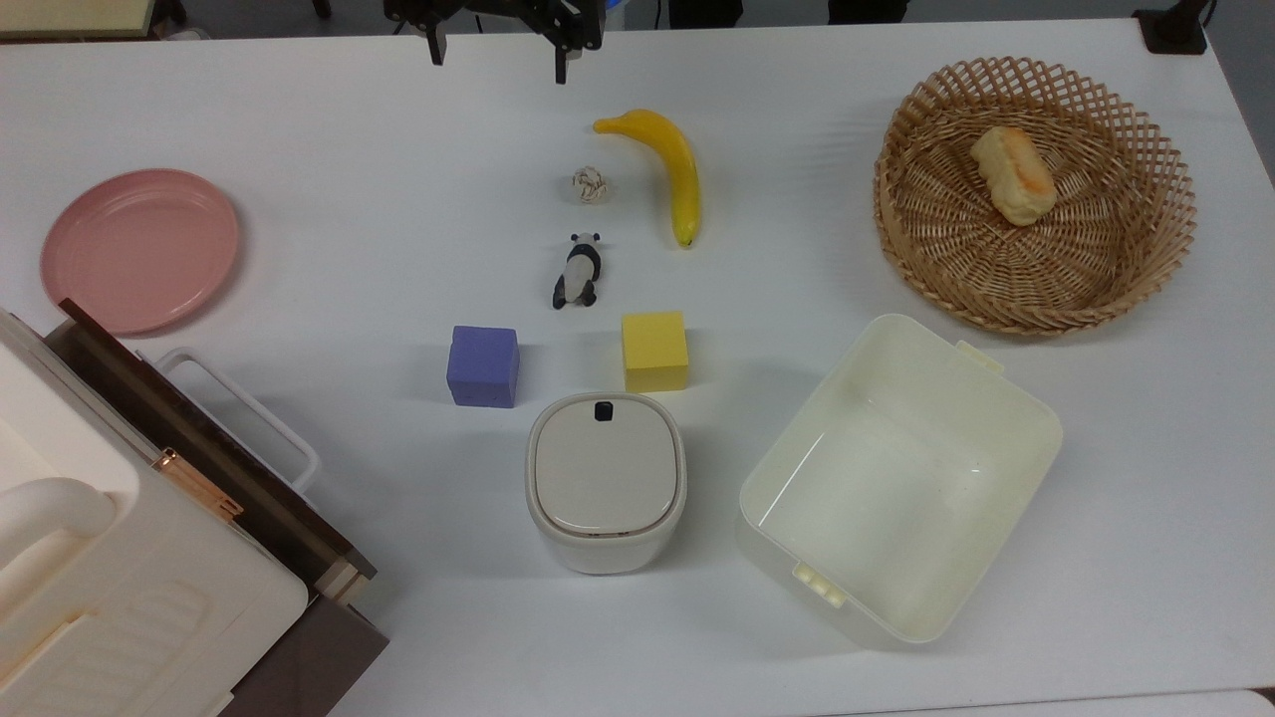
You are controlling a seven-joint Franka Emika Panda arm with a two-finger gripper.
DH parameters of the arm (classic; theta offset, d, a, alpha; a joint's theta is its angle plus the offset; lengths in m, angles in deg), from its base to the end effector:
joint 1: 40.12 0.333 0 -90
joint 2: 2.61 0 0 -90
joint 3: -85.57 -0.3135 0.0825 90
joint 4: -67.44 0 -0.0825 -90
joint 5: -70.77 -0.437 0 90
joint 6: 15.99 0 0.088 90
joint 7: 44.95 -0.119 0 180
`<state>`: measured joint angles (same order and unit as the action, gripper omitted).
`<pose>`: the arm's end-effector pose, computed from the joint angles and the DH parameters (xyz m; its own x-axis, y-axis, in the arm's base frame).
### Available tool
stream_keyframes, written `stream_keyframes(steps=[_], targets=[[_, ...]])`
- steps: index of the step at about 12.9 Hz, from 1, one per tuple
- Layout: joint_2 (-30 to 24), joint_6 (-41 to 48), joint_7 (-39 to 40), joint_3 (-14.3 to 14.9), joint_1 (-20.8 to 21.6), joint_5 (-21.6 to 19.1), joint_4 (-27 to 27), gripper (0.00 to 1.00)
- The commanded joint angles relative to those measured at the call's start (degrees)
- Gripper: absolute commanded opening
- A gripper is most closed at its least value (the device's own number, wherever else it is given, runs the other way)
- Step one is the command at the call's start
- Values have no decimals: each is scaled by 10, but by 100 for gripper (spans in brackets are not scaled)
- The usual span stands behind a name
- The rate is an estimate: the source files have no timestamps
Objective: Open the drawer
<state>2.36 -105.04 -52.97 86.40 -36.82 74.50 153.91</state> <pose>0.6310 0.0197 0.5874 0.9947 -0.0975 -0.0320 -0.0950 -0.9929 0.0714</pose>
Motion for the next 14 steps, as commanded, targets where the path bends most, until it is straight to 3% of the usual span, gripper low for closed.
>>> stream_keyframes(steps=[1, 14], targets=[[-1, -17, -6, 1, 5, 1, 9, 100], [6, -17, 2, -4, 7, 1, 3, 100]])
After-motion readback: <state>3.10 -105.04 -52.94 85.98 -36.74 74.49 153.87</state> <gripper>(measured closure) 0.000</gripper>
